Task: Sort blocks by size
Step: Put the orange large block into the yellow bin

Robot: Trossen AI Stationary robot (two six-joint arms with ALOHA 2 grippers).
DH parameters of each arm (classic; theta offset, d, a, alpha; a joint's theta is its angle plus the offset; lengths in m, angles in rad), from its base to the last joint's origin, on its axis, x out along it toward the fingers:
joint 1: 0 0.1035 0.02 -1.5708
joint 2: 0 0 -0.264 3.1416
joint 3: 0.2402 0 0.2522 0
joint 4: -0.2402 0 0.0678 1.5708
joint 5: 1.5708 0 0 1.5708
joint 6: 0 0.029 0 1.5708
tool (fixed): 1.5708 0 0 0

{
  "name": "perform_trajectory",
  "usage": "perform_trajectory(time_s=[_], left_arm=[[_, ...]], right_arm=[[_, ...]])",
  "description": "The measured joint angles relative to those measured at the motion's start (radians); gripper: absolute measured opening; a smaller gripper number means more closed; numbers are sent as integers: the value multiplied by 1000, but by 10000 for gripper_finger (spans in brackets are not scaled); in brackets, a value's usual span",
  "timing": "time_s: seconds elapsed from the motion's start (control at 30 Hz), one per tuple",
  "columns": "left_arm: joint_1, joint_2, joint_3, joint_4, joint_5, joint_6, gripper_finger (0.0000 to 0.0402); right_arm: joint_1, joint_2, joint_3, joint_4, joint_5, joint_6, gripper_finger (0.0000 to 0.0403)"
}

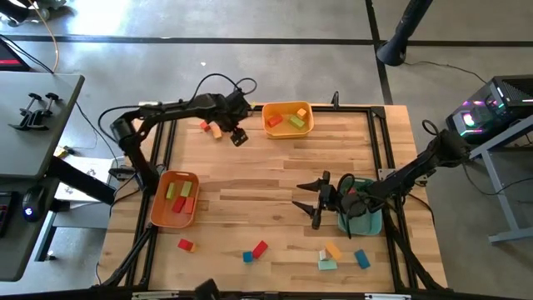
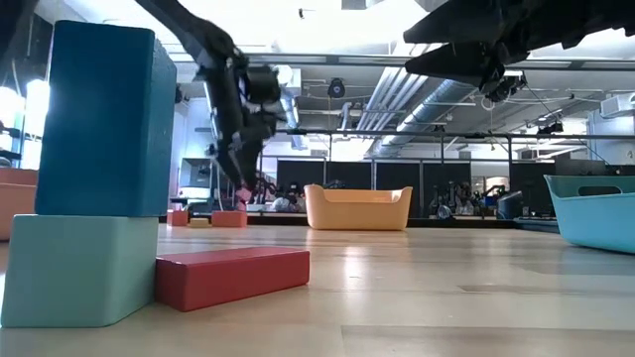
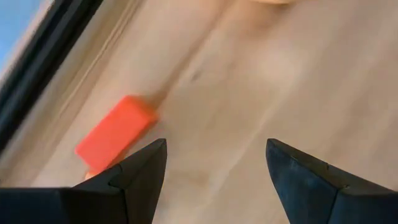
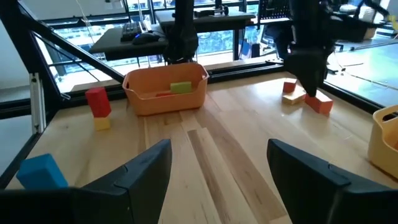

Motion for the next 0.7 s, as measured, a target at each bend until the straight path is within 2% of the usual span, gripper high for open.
perform_trajectory(time_s=[0.13,0.27,0.37,0.6,0.7], left_arm=[[-66,-51,0,-16,-27,170,259],[-90,-36,0,-48,-128,302,259],[-60,12,0,-47,-194,348,259],[32,108,0,32,-240,427,259],[57,124,0,54,-203,475,259]], right_arm=[[0,0,0,2,0,0,261],[0,0,0,-3,0,-9,261],[-3,0,0,-3,0,-11,261],[-11,0,0,-5,4,-31,261],[-14,0,0,-9,5,-35,261]])
